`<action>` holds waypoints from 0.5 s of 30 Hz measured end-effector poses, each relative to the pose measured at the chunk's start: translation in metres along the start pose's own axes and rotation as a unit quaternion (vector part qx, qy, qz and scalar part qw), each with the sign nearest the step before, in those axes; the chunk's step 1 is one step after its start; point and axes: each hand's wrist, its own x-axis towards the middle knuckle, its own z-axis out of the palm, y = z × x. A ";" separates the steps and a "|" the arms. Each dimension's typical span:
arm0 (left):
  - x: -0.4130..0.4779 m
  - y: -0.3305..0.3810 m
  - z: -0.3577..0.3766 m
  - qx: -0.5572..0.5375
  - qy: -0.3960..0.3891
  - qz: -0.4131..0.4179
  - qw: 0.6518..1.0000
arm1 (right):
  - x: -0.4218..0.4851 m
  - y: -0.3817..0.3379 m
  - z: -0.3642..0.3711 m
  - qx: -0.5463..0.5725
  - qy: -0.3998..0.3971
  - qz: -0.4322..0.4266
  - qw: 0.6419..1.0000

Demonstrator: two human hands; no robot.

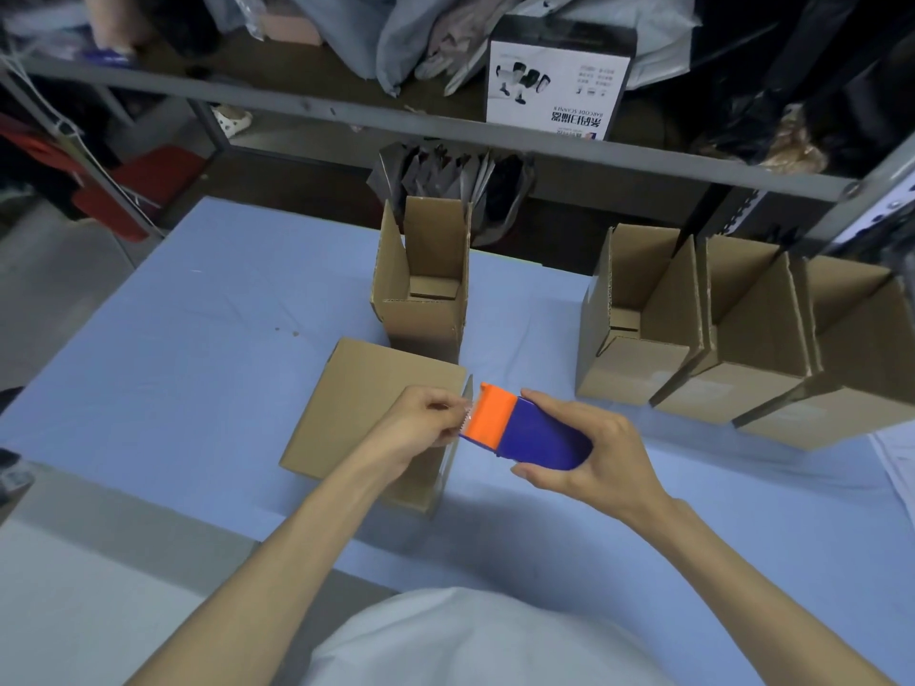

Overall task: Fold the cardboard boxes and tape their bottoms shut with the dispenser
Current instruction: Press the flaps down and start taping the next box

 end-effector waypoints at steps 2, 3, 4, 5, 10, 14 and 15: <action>0.002 -0.001 0.000 0.011 0.024 0.011 1.000 | 0.001 0.001 0.003 0.001 -0.003 0.003 1.000; 0.003 -0.002 0.001 0.027 0.047 0.018 0.998 | 0.002 0.001 0.004 0.008 -0.004 0.010 1.000; 0.005 -0.003 0.002 0.052 0.073 0.025 0.996 | 0.003 0.002 0.006 0.016 -0.007 0.018 1.000; 0.007 -0.005 0.004 0.080 0.097 0.028 0.992 | 0.005 0.003 0.008 0.020 -0.013 0.026 0.999; 0.021 -0.012 0.001 0.141 0.190 0.032 0.971 | 0.004 0.008 0.008 -0.030 -0.066 0.032 0.997; 0.023 -0.015 -0.012 0.136 0.207 0.040 0.968 | -0.006 0.012 0.000 -0.051 -0.079 0.031 0.995; 0.022 -0.015 -0.016 0.140 0.218 0.041 0.965 | -0.007 0.012 -0.002 -0.059 -0.080 0.034 0.994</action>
